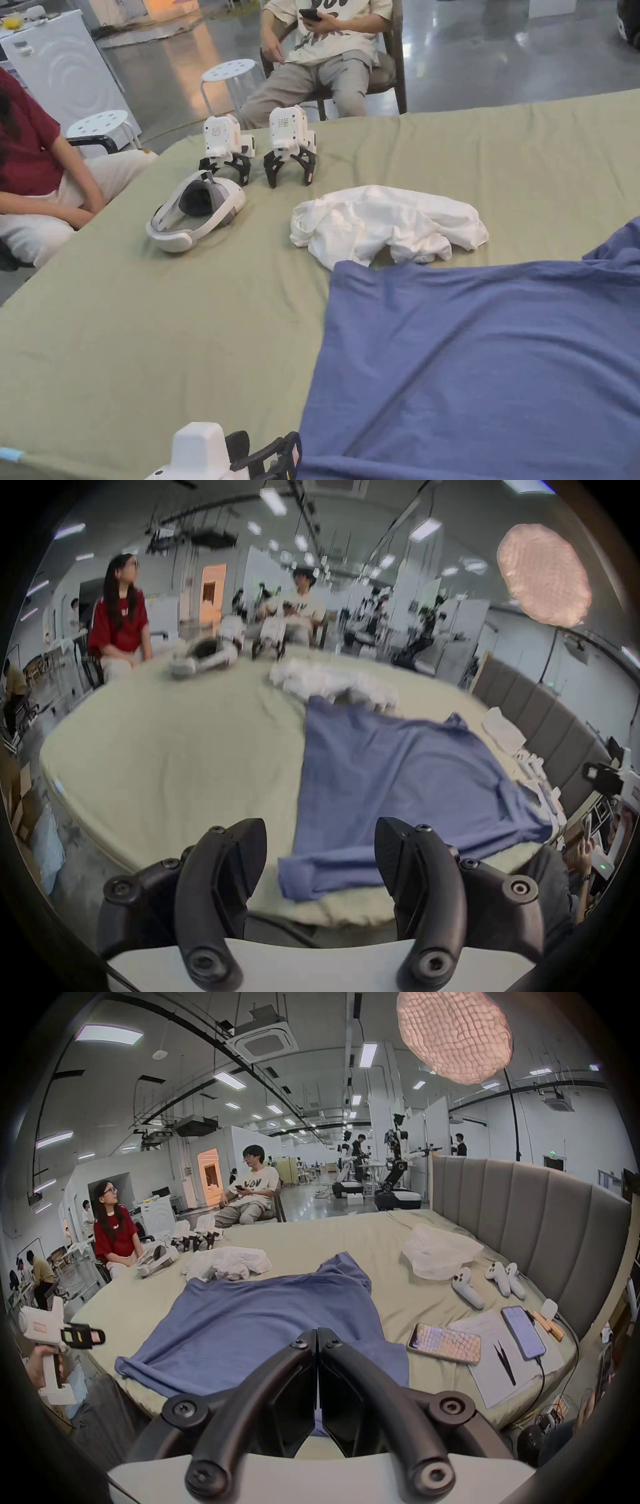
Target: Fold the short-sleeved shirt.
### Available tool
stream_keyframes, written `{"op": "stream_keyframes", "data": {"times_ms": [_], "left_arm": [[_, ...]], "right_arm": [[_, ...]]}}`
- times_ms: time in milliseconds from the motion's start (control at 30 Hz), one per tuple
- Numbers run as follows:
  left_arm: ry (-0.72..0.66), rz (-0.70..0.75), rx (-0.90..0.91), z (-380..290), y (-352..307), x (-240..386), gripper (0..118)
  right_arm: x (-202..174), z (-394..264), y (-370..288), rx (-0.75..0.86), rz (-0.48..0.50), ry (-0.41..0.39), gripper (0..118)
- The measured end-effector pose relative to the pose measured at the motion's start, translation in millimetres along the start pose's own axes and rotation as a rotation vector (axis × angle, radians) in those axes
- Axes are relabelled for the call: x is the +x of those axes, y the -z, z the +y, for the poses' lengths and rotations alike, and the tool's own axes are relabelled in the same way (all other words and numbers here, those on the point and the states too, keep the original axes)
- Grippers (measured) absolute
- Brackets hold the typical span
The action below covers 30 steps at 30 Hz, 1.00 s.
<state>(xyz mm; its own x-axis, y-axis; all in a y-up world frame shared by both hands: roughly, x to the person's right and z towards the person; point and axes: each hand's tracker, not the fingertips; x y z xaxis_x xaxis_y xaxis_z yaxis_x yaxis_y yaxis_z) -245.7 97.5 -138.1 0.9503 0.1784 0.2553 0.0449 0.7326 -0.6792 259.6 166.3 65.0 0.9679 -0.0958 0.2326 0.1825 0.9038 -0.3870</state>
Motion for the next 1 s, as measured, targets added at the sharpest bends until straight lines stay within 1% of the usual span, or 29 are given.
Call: {"op": "stream_keyframes", "data": {"times_ms": [133, 200, 233, 267, 367, 400, 433, 533, 600, 633, 667, 700, 733, 833, 933, 1000], "left_arm": [[0.005, 0.000, -0.131, -12.0, 40.8, -8.4, 65], [-0.022, 0.003, -0.206, -12.6, 54.2, -11.0, 58], [-0.044, -0.010, -0.251, -10.0, 59.5, -12.3, 47], [-0.045, -0.009, -0.243, -7.5, 61.6, -13.7, 36], [-0.062, -0.003, -0.279, -6.0, 69.9, -16.4, 11], [-0.063, -0.011, -0.285, -8.2, 68.4, -16.4, 5], [-0.062, -0.037, -0.298, -8.5, 69.5, -15.4, 3], [-0.001, -0.016, -0.324, -8.4, 73.4, -5.9, 3], [0.037, -0.008, -0.359, -9.2, 79.7, -2.0, 3], [0.049, -0.002, -0.372, -8.2, 83.0, -1.0, 3], [0.058, 0.000, -0.379, -8.0, 85.4, -0.4, 3], [0.059, 0.001, -0.386, -7.4, 87.0, -0.7, 3], [0.058, 0.002, -0.389, -6.8, 87.6, -1.3, 3], [0.049, 0.000, -0.388, -7.3, 85.1, -2.7, 3], [0.039, -0.001, -0.389, -6.4, 85.8, -4.8, 3], [0.035, -0.002, -0.387, -6.4, 85.7, -5.3, 3]], "right_arm": [[7.5, -4.6, -0.5, -0.030, -0.011, 0.041, 0], [6.0, -3.7, -3.9, -0.042, -0.031, 0.042, 0], [5.2, -3.2, -6.4, -0.047, -0.041, 0.043, 0], [7.3, -4.4, -8.2, -0.052, -0.053, 0.045, 0], [16.2, -9.7, -11.8, -0.068, -0.085, 0.068, 0], [18.9, -11.5, -12.6, -0.074, -0.098, 0.078, 0], [22.3, -13.4, -13.5, -0.086, -0.111, 0.090, 0], [33.3, -18.7, -13.8, -0.123, -0.147, 0.106, 0], [46.1, -23.7, -7.7, -0.192, -0.197, 0.118, 0], [53.0, -27.2, -2.1, -0.242, -0.218, 0.116, 10], [59.2, -32.6, 5.1, -0.293, -0.237, 0.110, 34], [63.3, -37.2, 10.0, -0.322, -0.254, 0.108, 62], [70.2, -44.3, 17.3, -0.362, -0.239, 0.115, 76], [78.2, -59.3, 38.1, -0.456, -0.210, 0.105, 74], [89.2, -73.6, 63.4, -0.529, -0.242, 0.099, 74], [99.6, -80.0, 78.1, -0.562, -0.259, 0.115, 73]]}}
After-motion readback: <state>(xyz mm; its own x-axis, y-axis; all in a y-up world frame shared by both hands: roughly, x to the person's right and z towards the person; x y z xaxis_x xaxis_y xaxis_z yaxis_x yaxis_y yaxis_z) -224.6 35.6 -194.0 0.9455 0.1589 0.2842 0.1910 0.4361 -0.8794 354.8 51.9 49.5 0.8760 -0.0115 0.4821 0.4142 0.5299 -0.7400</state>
